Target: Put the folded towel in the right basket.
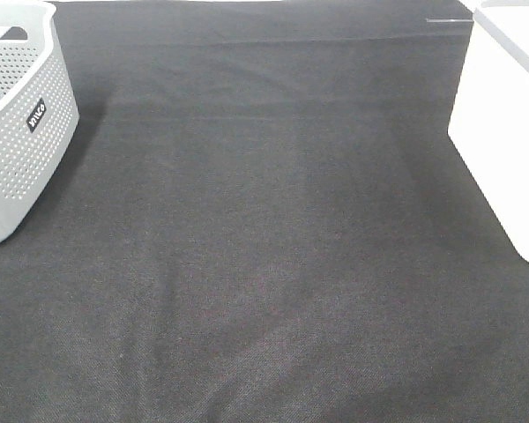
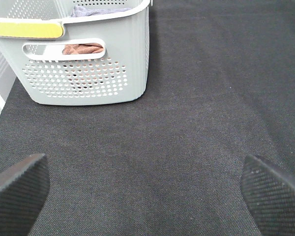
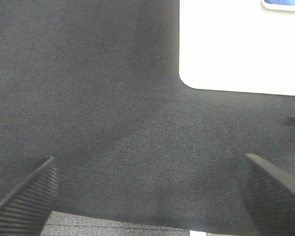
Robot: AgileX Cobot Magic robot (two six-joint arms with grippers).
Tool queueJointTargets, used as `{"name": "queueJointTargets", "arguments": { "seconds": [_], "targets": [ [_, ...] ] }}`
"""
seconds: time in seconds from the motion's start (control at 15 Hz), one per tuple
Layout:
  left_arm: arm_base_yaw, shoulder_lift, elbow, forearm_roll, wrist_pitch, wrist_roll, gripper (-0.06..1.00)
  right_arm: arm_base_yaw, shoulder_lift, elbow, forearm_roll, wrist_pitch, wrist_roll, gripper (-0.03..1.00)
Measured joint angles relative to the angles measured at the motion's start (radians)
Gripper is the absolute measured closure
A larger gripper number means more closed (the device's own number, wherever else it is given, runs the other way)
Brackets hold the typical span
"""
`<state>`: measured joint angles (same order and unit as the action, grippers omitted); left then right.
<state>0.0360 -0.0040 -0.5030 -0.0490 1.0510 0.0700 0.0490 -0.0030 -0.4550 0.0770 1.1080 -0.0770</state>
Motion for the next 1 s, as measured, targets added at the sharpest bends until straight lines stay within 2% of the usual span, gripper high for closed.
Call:
{"name": "queueJointTargets", "arguments": {
  "seconds": [1.0],
  "targets": [
    [0.000, 0.000, 0.000, 0.000, 0.000, 0.000, -0.05, 0.000, 0.000, 0.000, 0.000, -0.001, 0.001, 0.01]
  ]
}}
